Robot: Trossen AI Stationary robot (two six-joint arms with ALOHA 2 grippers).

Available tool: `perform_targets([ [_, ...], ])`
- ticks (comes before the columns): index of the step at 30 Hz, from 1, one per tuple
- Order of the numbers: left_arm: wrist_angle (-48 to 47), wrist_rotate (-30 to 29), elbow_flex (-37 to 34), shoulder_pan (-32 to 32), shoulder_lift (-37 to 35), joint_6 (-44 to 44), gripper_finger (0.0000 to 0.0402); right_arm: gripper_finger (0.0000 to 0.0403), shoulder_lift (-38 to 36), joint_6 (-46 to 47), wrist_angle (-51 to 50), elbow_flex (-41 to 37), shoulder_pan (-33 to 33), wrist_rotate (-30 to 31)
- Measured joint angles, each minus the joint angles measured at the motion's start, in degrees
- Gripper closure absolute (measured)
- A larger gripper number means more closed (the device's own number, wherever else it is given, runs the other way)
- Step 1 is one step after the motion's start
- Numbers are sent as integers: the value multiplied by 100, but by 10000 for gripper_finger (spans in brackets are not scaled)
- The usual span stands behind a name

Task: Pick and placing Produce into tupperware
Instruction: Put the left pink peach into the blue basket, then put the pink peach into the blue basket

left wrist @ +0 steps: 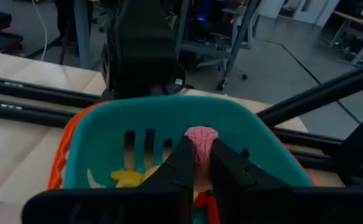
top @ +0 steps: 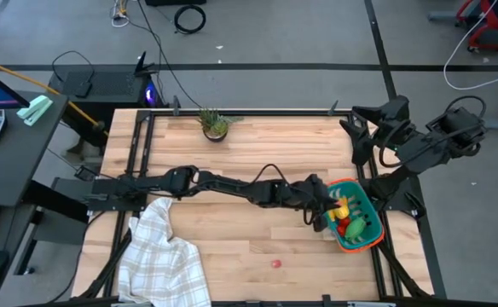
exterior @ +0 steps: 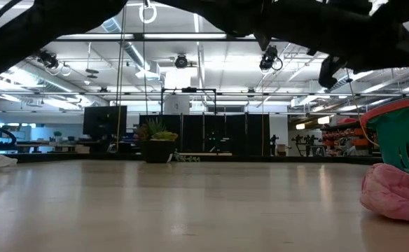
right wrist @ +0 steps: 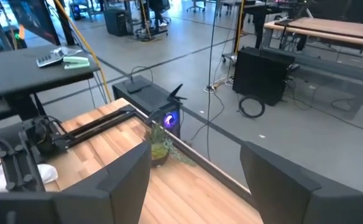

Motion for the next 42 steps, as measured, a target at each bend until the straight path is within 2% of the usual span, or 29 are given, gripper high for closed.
perform_targets([
  [13,-321,0,-54,52,105,324,331,147,2,1,-48,0,2,-134],
  [25,-699,0,-54,66,105,273,226,147,2,6,-50,-1,2,-319],
  [29,-700,29,-52,61,98,-112,202,147,4,10,-50,-2,0,-528],
  [32,-705,235,-52,66,-41,-269,197,147,4,9,-52,-2,0,-1110],
  [37,-819,323,-31,59,-750,-263,203,147,27,-276,-111,-2,22,-3161],
  [40,-1653,338,-26,68,-1305,14,209,147,67,314,-150,-30,201,-4361],
  [42,-2445,331,-37,72,-1744,377,211,147,101,874,-145,-133,458,-4637],
])
